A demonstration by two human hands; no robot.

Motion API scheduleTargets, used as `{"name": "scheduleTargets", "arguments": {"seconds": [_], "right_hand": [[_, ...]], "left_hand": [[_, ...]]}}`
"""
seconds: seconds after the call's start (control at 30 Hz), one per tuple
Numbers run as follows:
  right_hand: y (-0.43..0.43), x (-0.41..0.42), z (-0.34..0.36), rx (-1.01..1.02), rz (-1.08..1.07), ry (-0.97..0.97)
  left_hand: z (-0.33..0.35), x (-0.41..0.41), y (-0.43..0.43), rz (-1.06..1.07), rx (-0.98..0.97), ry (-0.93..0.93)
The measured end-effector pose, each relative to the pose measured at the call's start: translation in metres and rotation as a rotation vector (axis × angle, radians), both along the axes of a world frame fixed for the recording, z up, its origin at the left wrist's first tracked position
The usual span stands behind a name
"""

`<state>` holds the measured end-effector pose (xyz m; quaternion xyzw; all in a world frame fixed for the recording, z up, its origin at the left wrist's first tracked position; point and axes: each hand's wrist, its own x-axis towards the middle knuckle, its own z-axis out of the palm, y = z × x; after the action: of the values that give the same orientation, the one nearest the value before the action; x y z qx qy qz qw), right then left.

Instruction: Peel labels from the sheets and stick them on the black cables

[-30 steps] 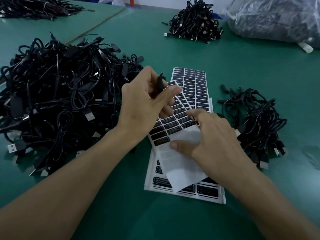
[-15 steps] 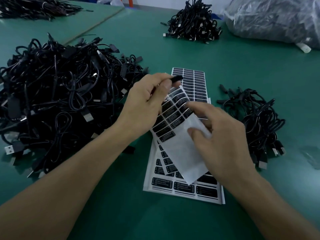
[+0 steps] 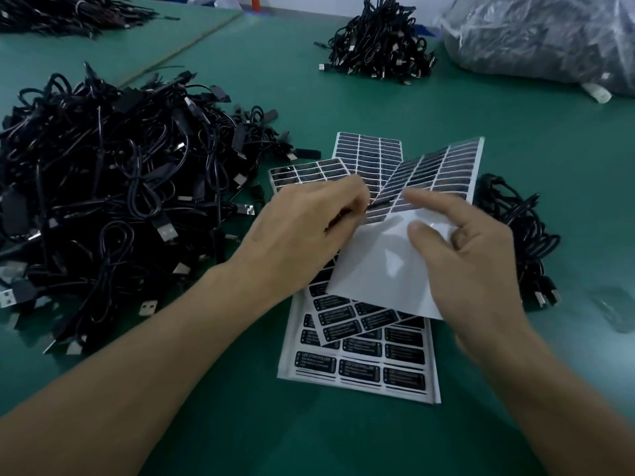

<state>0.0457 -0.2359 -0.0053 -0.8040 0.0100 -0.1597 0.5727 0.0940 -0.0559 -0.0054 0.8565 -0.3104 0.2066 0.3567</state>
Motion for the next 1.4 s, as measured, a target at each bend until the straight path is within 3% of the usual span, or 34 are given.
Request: {"name": "scheduleTargets", "arguments": {"seconds": [0.47, 0.83, 1.07, 1.4], "right_hand": [[0.003, -0.001, -0.001, 0.090, 0.019, 0.019], [0.006, -0.001, -0.004, -0.049, 0.128, 0.047], [0.010, -0.002, -0.002, 0.062, 0.058, -0.002], [0.012, -0.006, -0.002, -0.017, 0.044, -0.027]], "left_hand": [[0.002, -0.008, -0.007, 0.074, 0.029, 0.122], [-0.001, -0.006, -0.008, 0.015, 0.044, 0.141], [0.001, -0.008, -0.007, 0.046, -0.022, 0.109], [-0.001, -0.008, -0.008, 0.015, -0.206, 0.368]]}}
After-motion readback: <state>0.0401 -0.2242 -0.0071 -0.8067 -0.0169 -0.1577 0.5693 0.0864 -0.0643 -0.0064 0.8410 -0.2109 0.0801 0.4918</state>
